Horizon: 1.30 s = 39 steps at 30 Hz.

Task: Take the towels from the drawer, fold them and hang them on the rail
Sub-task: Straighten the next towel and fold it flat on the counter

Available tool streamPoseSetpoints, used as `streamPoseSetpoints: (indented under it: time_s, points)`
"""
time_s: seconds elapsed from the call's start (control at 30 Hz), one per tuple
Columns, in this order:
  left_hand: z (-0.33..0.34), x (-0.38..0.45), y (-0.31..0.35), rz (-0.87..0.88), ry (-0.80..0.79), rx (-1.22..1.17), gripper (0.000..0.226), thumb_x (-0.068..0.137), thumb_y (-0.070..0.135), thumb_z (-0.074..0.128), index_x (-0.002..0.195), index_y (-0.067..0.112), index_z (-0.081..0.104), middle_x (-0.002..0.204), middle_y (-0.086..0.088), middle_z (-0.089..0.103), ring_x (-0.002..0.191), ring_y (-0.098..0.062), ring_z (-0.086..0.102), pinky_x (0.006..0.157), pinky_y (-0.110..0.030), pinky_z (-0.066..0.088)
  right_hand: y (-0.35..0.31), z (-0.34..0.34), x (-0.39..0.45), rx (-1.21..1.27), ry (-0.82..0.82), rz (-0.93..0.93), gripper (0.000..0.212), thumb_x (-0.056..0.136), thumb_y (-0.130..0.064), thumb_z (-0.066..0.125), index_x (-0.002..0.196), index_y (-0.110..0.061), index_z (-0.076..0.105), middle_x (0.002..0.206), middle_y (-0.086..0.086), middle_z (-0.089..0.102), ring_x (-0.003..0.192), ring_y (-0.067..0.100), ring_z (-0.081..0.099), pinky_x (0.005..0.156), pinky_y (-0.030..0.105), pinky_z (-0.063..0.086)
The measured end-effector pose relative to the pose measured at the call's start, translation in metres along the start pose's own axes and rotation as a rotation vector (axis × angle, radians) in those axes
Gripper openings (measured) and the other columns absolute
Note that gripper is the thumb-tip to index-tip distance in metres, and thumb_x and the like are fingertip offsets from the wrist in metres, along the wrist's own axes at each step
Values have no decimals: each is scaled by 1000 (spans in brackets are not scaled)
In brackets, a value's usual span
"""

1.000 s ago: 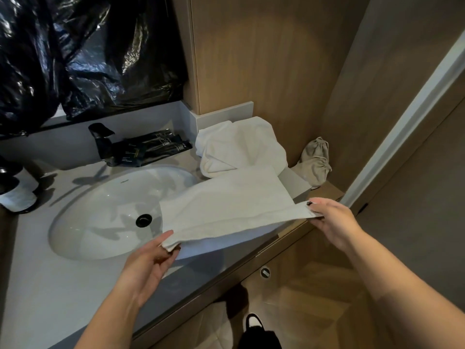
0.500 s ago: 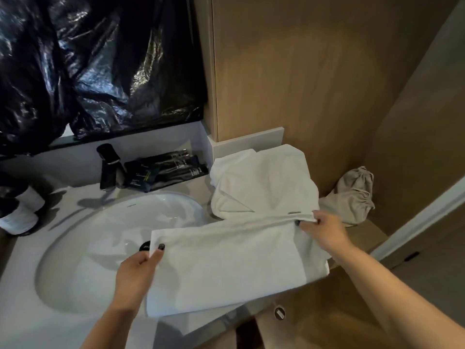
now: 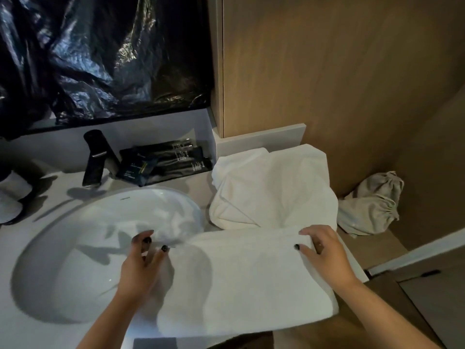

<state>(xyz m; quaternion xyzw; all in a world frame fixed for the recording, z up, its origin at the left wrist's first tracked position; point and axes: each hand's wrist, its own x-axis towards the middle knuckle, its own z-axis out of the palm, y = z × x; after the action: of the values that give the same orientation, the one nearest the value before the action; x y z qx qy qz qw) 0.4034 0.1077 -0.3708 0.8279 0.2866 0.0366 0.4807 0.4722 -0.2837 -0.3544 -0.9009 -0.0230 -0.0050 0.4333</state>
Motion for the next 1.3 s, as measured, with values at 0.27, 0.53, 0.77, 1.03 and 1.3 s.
streamPoseSetpoints:
  time_s: [0.27,0.53,0.77,1.03,1.3]
  points:
    - [-20,11,-2,1,-182,181,21,78,30,82,92,34,68,81,2,69,67,-5,65,57,-15,46,-8,-20,15,-201,-173,-203,18,84,3,72,87,-14,65,119,-4,48,75,2,58,73,6,42]
    - [-19,12,-6,-26,-124,75,9,82,35,78,87,28,73,69,1,71,59,-15,68,53,-28,54,-11,-35,41,-530,-414,-503,4,94,-11,61,92,-15,61,115,1,62,100,17,61,81,24,51]
    - [-8,1,-4,-62,-39,-153,32,91,46,64,80,16,68,67,-13,66,59,-19,58,55,-31,48,-5,-27,49,-280,-523,-205,13,94,-24,64,88,-22,53,113,-7,57,97,7,56,79,19,44]
    - [-6,3,-4,-67,13,-164,32,92,47,64,80,17,67,74,-11,69,66,-21,62,58,-28,49,-3,-19,55,-215,-368,-216,7,85,-18,76,90,-22,73,95,-18,61,88,6,62,77,16,44]
    - [-1,10,5,-62,51,-168,35,91,54,61,83,20,64,72,-5,70,66,-19,67,62,-32,51,1,-7,46,288,-69,297,12,72,-16,87,72,-12,76,79,-1,75,75,15,71,72,27,57]
